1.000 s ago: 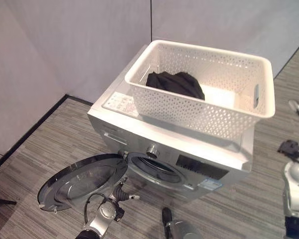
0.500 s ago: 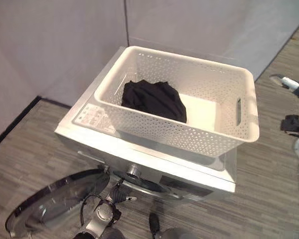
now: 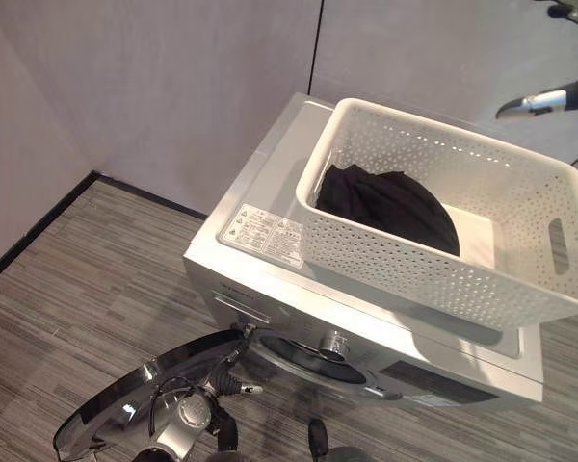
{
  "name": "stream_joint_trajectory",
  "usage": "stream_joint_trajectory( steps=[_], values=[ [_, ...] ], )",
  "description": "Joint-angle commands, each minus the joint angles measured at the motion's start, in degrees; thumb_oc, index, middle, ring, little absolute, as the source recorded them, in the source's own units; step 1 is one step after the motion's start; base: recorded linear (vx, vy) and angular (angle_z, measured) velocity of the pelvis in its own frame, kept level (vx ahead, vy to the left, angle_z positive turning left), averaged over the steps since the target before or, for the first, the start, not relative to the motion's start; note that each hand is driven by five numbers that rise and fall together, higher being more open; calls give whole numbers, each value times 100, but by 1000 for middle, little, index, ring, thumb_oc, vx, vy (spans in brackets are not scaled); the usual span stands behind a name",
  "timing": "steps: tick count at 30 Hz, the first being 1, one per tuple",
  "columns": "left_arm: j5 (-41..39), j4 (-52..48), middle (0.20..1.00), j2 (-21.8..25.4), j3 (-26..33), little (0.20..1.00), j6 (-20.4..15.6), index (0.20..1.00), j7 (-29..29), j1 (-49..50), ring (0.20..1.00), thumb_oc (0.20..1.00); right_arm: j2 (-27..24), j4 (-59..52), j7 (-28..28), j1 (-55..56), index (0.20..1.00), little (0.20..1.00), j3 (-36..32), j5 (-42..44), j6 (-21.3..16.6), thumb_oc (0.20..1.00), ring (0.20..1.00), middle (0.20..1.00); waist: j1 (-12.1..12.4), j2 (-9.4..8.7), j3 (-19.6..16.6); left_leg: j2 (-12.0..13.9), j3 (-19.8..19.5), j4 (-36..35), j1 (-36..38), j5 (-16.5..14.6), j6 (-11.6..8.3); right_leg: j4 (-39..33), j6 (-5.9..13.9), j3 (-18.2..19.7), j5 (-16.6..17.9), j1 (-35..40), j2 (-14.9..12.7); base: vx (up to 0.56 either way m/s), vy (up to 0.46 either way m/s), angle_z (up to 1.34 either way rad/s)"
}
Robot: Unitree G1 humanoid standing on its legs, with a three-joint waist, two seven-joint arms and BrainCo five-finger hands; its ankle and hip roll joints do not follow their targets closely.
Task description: Grab the laundry basket,head to the washer,open it,put in the laundry and shut it.
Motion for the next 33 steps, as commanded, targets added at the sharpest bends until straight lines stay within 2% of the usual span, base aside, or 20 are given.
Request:
stream_joint_trajectory(
  steps=[1, 6, 17, 23, 27, 33],
  values=[
    [-286, 176, 1000, -140, -449, 1000, -240, 1000, -247, -142, 1000, 1000, -243, 395, 379, -499, 1000, 1000, 790, 87, 242, 1000, 1000, 1000, 78, -171, -451, 697, 32, 45, 50, -104, -321, 77, 393, -346, -25, -324, -382, -18, 18, 18],
    [-400, 239, 1000, -162, -510, 1000, -201, 1000, -357, -189, 1000, 1000, -309, 630, 823, -1028, 1000, 1000, 1781, -67, 461, 1000, 1000, 1000, 124, -216, -395, 708, -58, 45, -87, -58, -346, 74, 412, -474, -6, -388, -396, -21, 12, 12],
    [-500, 278, 1000, -177, -515, 1000, -194, 1000, -454, -210, 1000, 1000, -444, 263, 1430, -1513, 1000, 1000, 2612, 4, 556, 1000, 1000, 1000, 170, -243, -220, 753, -205, 45, -367, 49, -393, 60, 416, -605, 19, -555, -395, -34, 0, 7],
    [-601, 323, 1000, -197, -661, 1000, -183, 1000, -441, -339, 1000, 1000, -166, 461, 1556, -2221, 1000, 1000, 3530, -204, 635, 1000, 1000, 1000, 256, -283, -115, 777, -270, 45, -513, 108, -413, 55, 404, -667, 44, -648, -389, -31, 2, 6],
    [-700, 328, 1000, -250, -776, 1000, -167, 1000, -473, -409, 1000, 1000, 45, 815, 1668, -2845, 1000, 1000, 4376, -423, 693, 1000, 1000, 1000, 285, -264, -29, 796, -341, 45, -631, 154, -427, 57, 399, -722, 55, -724, -381, -34, -3, 8],
    [-792, 280, 1000, -222, -856, 1000, -155, 1000, -510, -431, 1000, 1000, 86, 1003, 1927, -3051, 1000, 1000, 4987, -814, 768, 1000, 1000, 1000, 334, -269, 95, 826, -450, 45, -790, 231, -451, 64, 381, -786, 54, -795, -357, -31, -14, 7]
  ],
)
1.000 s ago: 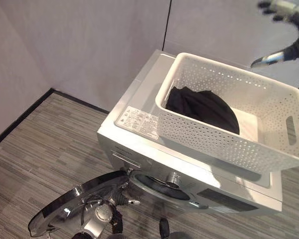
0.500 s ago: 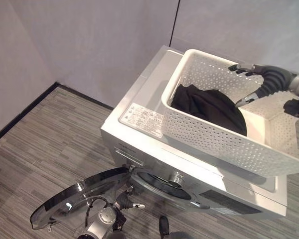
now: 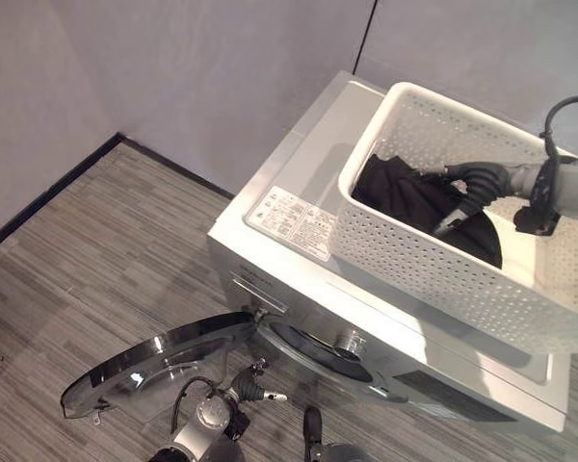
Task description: Grab the laundry basket,head to the washer,open it,put in the laundry and shut it.
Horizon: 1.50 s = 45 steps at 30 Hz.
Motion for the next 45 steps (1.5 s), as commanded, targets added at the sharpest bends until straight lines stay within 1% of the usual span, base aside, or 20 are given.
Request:
stream_joint_trajectory(
  steps=[1, 8, 12, 13, 14, 15, 16, 17, 20, 24, 30, 32, 33, 34, 35, 38, 39, 42, 44, 45],
  values=[
    [-229, 199, 1000, -2, -231, 1000, -162, 1000, -87, -287, 1000, 1000, -183, 274, 177, -419, 1000, 1000, 102, -531, 41, 1000, 1000, 1000, 198, -112, 223, 815, 66, 44, 32, -9, -451, 65, 404, -275, 11, -251, -431, -27, -5, 16],
    [-371, 171, 1000, -3, -259, 1000, -169, 1000, 13, -410, 1000, 1000, 106, 514, 213, 47, 1000, 1000, 23, -1076, -2, 1000, 1000, 1000, 228, -55, 418, 837, -25, 44, -201, 81, -482, 62, 390, -286, 28, -440, -399, -45, -9, 6],
    [-448, 138, 1000, -49, -268, 1000, -155, 1000, 96, -495, 1000, 1000, 271, 521, 165, 598, 1000, 1000, -412, -1307, 19, 1000, 1000, 1000, 209, -7, 509, 838, -57, 44, -332, 127, -486, 58, 379, -280, 45, -546, -378, -28, -3, -1],
    [-469, 169, 1000, -65, -292, 1000, -140, 1000, 108, -550, 1000, 1000, 397, 603, 158, 731, 1000, 1000, -533, -1417, 72, 1000, 1000, 1000, 206, 2, 527, 839, -49, 44, -354, 130, -484, 57, 372, -268, 53, -569, -370, 0, 0, 0],
    [-470, 173, 1000, -61, -292, 1000, -141, 1000, 108, -551, 1000, 1000, 408, 614, 156, 736, 1000, 1000, -538, -1422, 67, 1000, 1000, 1000, 208, -3, 525, 839, -47, 44, -355, 131, -484, 57, 372, -265, 54, -572, -369, 0, 0, 0],
    [-447, 201, 1000, -77, -295, 1000, -126, 1000, 130, -576, 1000, 1000, 420, 580, 205, 773, 818, 818, -599, -1385, 70, 818, 818, 818, 194, 8, 533, 834, -43, 44, -362, 132, -485, 56, 368, -258, 55, -585, -368, 0, 0, 0],
    [-452, 196, 1000, -95, -301, 1000, -127, 1000, 127, -606, 1000, 1000, 425, 524, 229, 925, 256, 256, -721, -1355, 96, 256, 256, 256, 182, 13, 533, 834, -41, 44, -368, 133, -485, 56, 369, -256, 56, -590, -365, 0, 0, 0],
    [-453, 176, 1000, -104, -313, 1000, -113, 1000, 116, -608, 1000, 1000, 453, 517, 239, 1020, 200, 200, -794, -1343, 119, 200, 200, 200, 175, 27, 532, 831, -45, 44, -370, 132, -484, 56, 367, -250, 59, -595, -367, 0, 0, 0],
    [-415, 163, 1000, -112, -352, 1000, -107, 1000, 106, -611, 1000, 1000, 451, 379, 245, 1209, 200, 200, -1010, -1276, 132, 200, 200, 200, 152, 44, 523, 847, -35, 44, -364, 130, -484, 58, 363, -225, 63, -605, -374, 0, 0, 0],
    [-424, 277, 1000, -192, -364, 1000, -113, 1000, 157, -683, 1000, 1000, 516, 508, 45, 1196, 200, 200, -1278, -1134, 99, 200, 200, 200, 112, 54, 487, 847, 0, 44, -330, 114, -478, 56, 365, -190, 69, -600, -361, 0, 0, 0],
    [-369, 560, 1000, -340, -340, 1000, -129, 1000, 284, -763, 1000, 1000, 627, 896, -592, 1097, 200, 200, -2006, -588, -44, 200, 200, 200, 56, 89, 394, 859, 44, 44, -196, 65, -473, 60, 368, -165, 45, -528, -363, 0, 0, 0],
    [-364, 604, 1000, -345, -338, 1000, -135, 1000, 298, -762, 1000, 1000, 629, 962, -713, 1120, 200, 200, -2197, -436, -86, 200, 200, 200, 52, 97, 382, 855, 55, 44, -145, 44, -468, 61, 366, -162, 35, -493, -367, 0, 0, 0],
    [-356, 648, 1000, -366, -323, 1000, -134, 1000, 299, -755, 1000, 1000, 632, 980, -796, 1118, 200, 200, -2323, -330, -122, 200, 200, 200, 41, 111, 358, 858, 62, 44, -116, 32, -464, 65, 364, -162, 24, -471, -367, 38, 3, 1],
    [-342, 763, 1000, -379, -311, 1000, -148, 1000, 307, -743, 1000, 1000, 646, 1042, -1018, 1171, 200, 200, -2633, -111, -188, 200, 200, 200, 35, 117, 311, 862, 83, 44, -38, 0, -456, 71, 363, -149, 1, -405, -369, 32, -1, 1],
    [-342, 763, 1000, -377, -314, 1000, -148, 1000, 307, -743, 1000, 1000, 645, 1039, -1018, 1181, 200, 200, -2643, -112, -187, 200, 200, 200, 38, 115, 313, 862, 84, 44, -36, -1, -456, 71, 363, -148, 1, -403, -369, 43, 2, 3],
    [-298, 815, 1000, -374, -283, 1000, -159, 1000, 260, -667, 1000, 1000, 562, 1067, -1206, 1224, 200, 200, -3115, 359, -292, 200, 200, 200, 5, 141, 197, 860, 136, 44, 146, -86, -436, 83, 369, -128, -35, -277, -383, 66, 16, -2],
    [-259, 922, 1000, -399, -286, 1000, -175, 1000, 224, -610, 1000, 1000, 510, 1089, -1331, 1228, 200, 200, -3358, 556, -398, 200, 200, 200, -21, 152, 101, 838, 178, 44, 274, -143, -412, 91, 378, -113, -53, -188, -403, 67, 25, -4],
    [-255, 943, 1000, -379, -273, 1000, -197, 1000, 210, -579, 1000, 1000, 488, 1126, -1468, 1197, 200, 200, -3541, 700, -486, 200, 200, 200, -24, 157, 15, 811, 233, 44, 429, -223, -377, 89, 397, -79, -67, -81, -434, 71, 29, -6],
    [-239, 1110, 1000, -419, -278, 1000, -222, 1000, 218, -563, 1000, 1000, 505, 1203, -1682, 1058, 200, 200, -3786, 1007, -612, 200, 200, 200, -58, 183, -123, 739, 284, 44, 604, -320, -333, 116, 409, -31, -80, 28, -491, 84, 48, -10],
    [-238, 1117, 1000, -419, -280, 1000, -227, 1000, 219, -565, 1000, 1000, 504, 1200, -1684, 1069, 200, 200, -3796, 1008, -613, 200, 200, 200, -53, 177, -115, 736, 288, 44, 617, -324, -331, 114, 411, -28, -82, 39, -494, 79, 38, -20]
  ],
)
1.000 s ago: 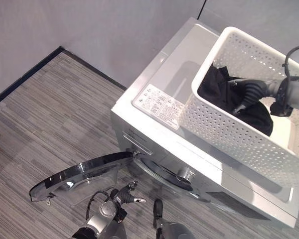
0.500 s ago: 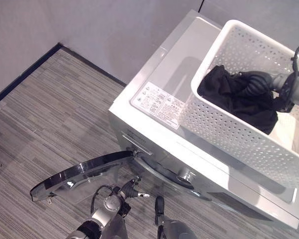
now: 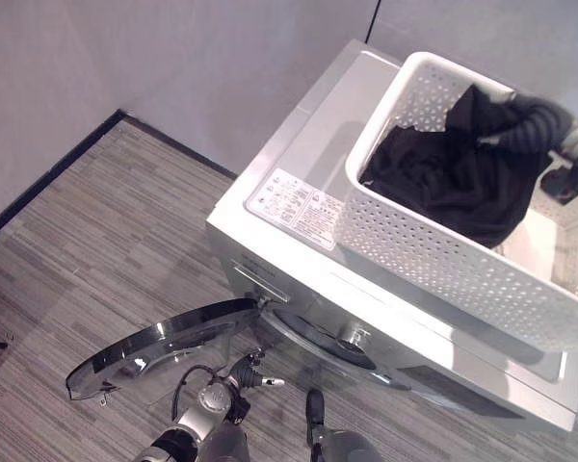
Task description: Grab the laundry basket,head to the washer,open it,put in the laundry and shut it.
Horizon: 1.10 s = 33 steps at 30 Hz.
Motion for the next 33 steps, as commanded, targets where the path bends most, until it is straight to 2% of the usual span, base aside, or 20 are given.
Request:
stream_joint_trajectory(
  steps=[1, 7, 9, 10, 11, 12, 17, 24, 29, 31, 33],
  values=[
    [157, 484, 1000, -226, -312, 1000, -224, 1000, 17, -32, 1000, 1000, -181, 40, -579, -291, 200, 200, -419, 562, -440, 200, 200, 200, -3, -29, -591, 680, 271, 46, 483, -383, -337, 123, 459, -14, -135, -106, -530, 58, 30, -20],
    [249, 531, 1000, -247, -309, 1000, -218, 1000, 120, -54, 1000, 1000, 53, -128, -1277, -227, 200, 200, -1166, 806, -740, 200, 200, 200, -64, 72, -782, 518, 299, 46, 745, -554, -242, 152, 480, 57, -175, 85, -635, 63, 32, -5],
    [296, 575, 1000, -280, -238, 1000, -190, 1000, 218, -69, 1000, 1000, 326, -302, -1803, 19, 200, 200, -1652, 455, -884, 200, 200, 200, -85, 132, -835, 466, 315, 46, 841, -630, -196, 156, 488, 108, -191, 137, -664, 56, 22, -1],
    [299, 576, 1000, -267, -246, 1000, -190, 1000, 220, -67, 1000, 1000, 339, -338, -1819, 88, 200, 200, -1715, 433, -876, 200, 200, 200, -77, 116, -833, 465, 317, 46, 850, -633, -195, 155, 489, 109, -192, 145, -665, 62, 25, -3],
    [289, 514, 1000, -278, -214, 1000, -170, 1000, 282, -72, 1000, 1000, 584, -415, -2186, 280, 200, 200, -2063, 132, -930, 200, 200, 200, -60, 163, -859, 427, 322, 46, 899, -680, -161, 156, 492, 132, -206, 169, -680, -10, 12, -4],
    [290, 506, 1000, -259, -222, 1000, -165, 1000, 284, -69, 1000, 1000, 602, -455, -2205, 346, 200, 200, -2127, 105, -917, 200, 200, 200, -52, 139, -849, 419, 323, 46, 873, -619, -155, 173, 486, 137, -161, 135, -685, 1, 16, -6],
    [193, 33, 1000, -171, -173, 1000, -169, 1000, 385, -37, 1000, 1000, 1228, -730, -2802, 540, 200, 200, -2531, -364, -993, 200, 200, 200, 29, 169, -887, 367, 302, 46, 991, -705, -85, 178, 476, 197, -201, 202, -712, 9, 1, -3],
    [191, -139, 1000, -48, -137, 1000, -142, 1000, 455, 25, 1000, 1000, 1430, -724, -3014, 199, 200, 200, -2420, -463, -984, 200, 200, 200, 98, 145, -877, 398, 311, 98, 1122, -733, -82, 168, 427, 312, -251, 267, -649, -1, -16, -2],
    [135, -158, 1000, -61, -135, 1000, -154, 1000, 471, 26, 1000, 1000, 1334, -646, -2990, 109, 200, 200, -2313, -484, -961, 200, 200, 200, 111, 99, -804, 588, 202, 397, 956, -720, -159, 125, 291, 385, -350, 363, -451, -51, -94, -10],
    [207, -611, 1000, 48, -119, 1000, -214, 1000, 477, 37, 1000, 1000, 1221, -629, -2953, 259, 200, 200, -2379, -430, -989, 200, 200, 200, 146, 87, -785, 702, 90, 496, 851, -660, -201, 89, 210, 358, -418, 454, -321, -60, -171, 10],
    [614, -1266, 1000, 351, -102, 1000, -334, 1000, 545, 0, 1000, 1000, 1029, -567, -2928, 387, 200, 200, -2469, -413, -1025, 200, 200, 200, 176, 85, -771, 779, -4, 558, 791, -616, -238, 46, 166, 313, -472, 527, -231, -29, -124, 27]
  ],
)
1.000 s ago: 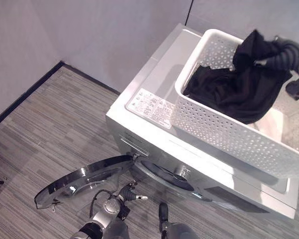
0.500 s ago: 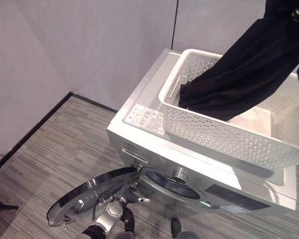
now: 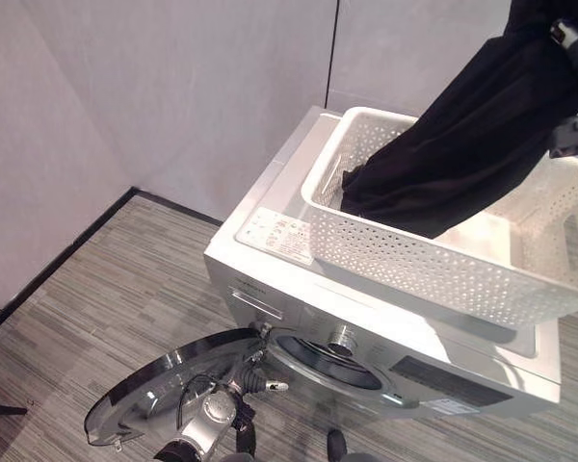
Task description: Grab the laundry basket,head to the washer,open it,put in the laundry and shut it.
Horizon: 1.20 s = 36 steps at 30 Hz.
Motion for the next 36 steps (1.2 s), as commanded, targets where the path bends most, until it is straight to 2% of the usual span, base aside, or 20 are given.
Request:
stream_joint_trajectory(
  steps=[1, 3, 4, 5, 7, 11, 13, 16, 20, 21, 22, 26, 27, 28, 29, 31, 34, 36],
  values=[
    [406, -660, 1000, 346, -136, 1000, -336, 1000, 125, -331, 1000, 1000, -371, 45, -126, -395, 200, 200, -307, 108, -445, 200, 200, 200, 222, -263, -234, 771, -131, 560, 172, -563, -332, 87, 146, 90, -426, -15, -268, -28, -72, 28],
    [873, -1438, 1000, 713, 66, 1000, -431, 1000, 358, -414, 1000, 1000, -519, 49, -79, -262, 200, 200, -378, 133, -458, 200, 200, 200, 249, -258, -220, 807, -196, 563, 143, -524, -361, 73, 121, 32, -466, 38, -207, -40, -83, 24],
    [1618, -2479, 1000, 1290, 633, 1000, -470, 1000, 773, -647, 1000, 1000, -557, 23, -21, -61, 200, 200, -474, 68, -414, 200, 200, 200, 302, -231, -210, 835, -233, 494, 188, -479, -382, 91, 116, -12, -477, 79, -179, -25, -70, 15],
    [1622, -2516, 1000, 1308, 649, 1000, -447, 1000, 759, -628, 1000, 1000, -544, 17, -19, -55, 200, 200, -484, 66, -410, 200, 200, 200, 291, -241, -217, 835, -235, 478, 197, -486, -383, 76, 117, -16, -484, 90, -180, -2, -50, 9],
    [2151, -3157, 1000, 1647, 1273, 1000, -394, 1000, 976, -942, 1000, 1000, -459, 71, 56, -100, 200, 200, -549, 11, -279, 200, 200, 200, 331, -235, -295, 827, -221, 372, 281, -481, -387, 82, 129, -70, -471, 127, -200, 31, -17, 6],
    [2352, -3499, 1000, 1777, 1745, 1000, -264, 1000, 1119, -1213, 1000, 1000, -323, 92, 126, -237, 200, 200, -470, -25, -156, 200, 200, 200, 336, -223, -318, 803, -187, 313, 362, -501, -383, 87, 132, -56, -454, 142, -224, 22, 3, 9],
    [2574, -3881, 1000, 1943, 2261, 1000, -137, 1000, 1340, -1927, 1000, 1000, -35, 117, 232, -386, 200, 200, -406, -75, -10, 200, 200, 200, 357, -197, -376, 731, -142, 281, 464, -533, -356, 117, 151, -33, -395, 129, -287, 41, 16, 0],
    [2558, -3885, 1000, 1955, 2297, 1000, -111, 1000, 1364, -2179, 1000, 1000, 39, 137, 262, -434, 200, 200, -377, -96, 11, 200, 200, 200, 352, -186, -393, 716, -119, 265, 502, -552, -349, 124, 159, -19, -386, 131, -304, 17, 8, -5],
    [1600, -3296, 1000, 1732, 1792, 1000, -49, 1000, 1197, -3462, 1000, 1000, 286, 425, 236, -944, 200, 200, -93, 23, 95, 200, 200, 200, 277, -144, -472, 641, -18, 176, 623, -583, -328, 134, 198, 15, -360, 131, -370, 35, 31, -9],
    [1101, -2777, 1000, 1570, 1455, 1000, 43, 1000, 1171, -4020, 1000, 1000, 419, 592, 244, -1269, 200, 200, 212, 130, 167, 200, 200, 200, 202, -123, -539, 628, 20, 116, 691, -605, -325, 124, 214, 22, -372, 156, -389, 25, 34, -13],
    [1084, -2711, 1000, 1565, 1441, 1000, 16, 1000, 1192, -4086, 1000, 1000, 405, 624, 241, -1331, 200, 200, 244, 139, 161, 200, 200, 200, 206, -117, -506, 623, 18, 120, 678, -575, -322, 131, 212, 26, -348, 140, -393, 22, 34, -6],
    [310, -1286, 1000, 903, 675, 1000, 13, 1000, 1333, -5256, 1000, 1000, 655, 889, 220, -2048, 200, 200, 962, 358, 166, 200, 200, 200, 21, -69, -562, 596, 66, 53, 726, -575, -330, 134, 259, 65, -322, 110, -413, 5, 5, -1],
    [298, -1243, 1000, 892, 677, 1000, -11, 1000, 1339, -5290, 1000, 1000, 646, 919, 221, -2093, 200, 200, 997, 367, 155, 200, 200, 200, 24, -53, -555, 601, 70, 55, 739, -610, -332, 126, 261, 63, -345, 127, -410, -4, 44, -8],
    [-317, -202, 1000, 484, 173, 1000, 15, 1000, 1292, -5999, 1000, 1000, 925, 1221, 215, -2556, 200, 200, 1454, 596, 127, 200, 200, 200, -111, -8, -604, 585, 142, 39, 745, -608, -345, 126, 309, 135, -302, 68, -432, 19, 36, -13],
    [-327, -165, 1000, 477, 175, 1000, -6, 1000, 1295, -6030, 1000, 1000, 922, 1244, 215, -2593, 200, 200, 1478, 603, 119, 200, 200, 200, -106, -1, -596, 584, 147, 39, 742, -608, -344, 126, 310, 140, -301, 61, -433, 5, 49, -19],
    [-729, 586, 1000, 193, -209, 1000, -2, 1000, 1198, -6549, 1000, 1000, 1118, 1403, 232, -2953, 200, 200, 1826, 757, 128, 200, 200, 200, -198, 42, -633, 562, 213, 39, 751, -613, -341, 126, 349, 215, -261, -14, -447, 14, 31, -26],
    [-877, 832, 1000, 90, -295, 1000, -15, 1000, 1176, -6710, 1000, 1000, 1183, 1476, 232, -3081, 200, 200, 1929, 813, 118, 200, 200, 200, -223, 58, -645, 556, 237, 39, 750, -612, -344, 123, 366, 237, -243, -44, -460, 17, 24, -24],
    [-1224, 1535, 1000, -143, -435, 1000, -38, 1000, 1177, -7145, 1000, 1000, 1334, 1579, 215, -3308, 200, 200, 2179, 905, 102, 200, 200, 200, -290, 82, -663, 545, 299, 39, 762, -616, -348, 112, 404, 295, -208, -91, -477, 26, 28, -16]
  ],
)
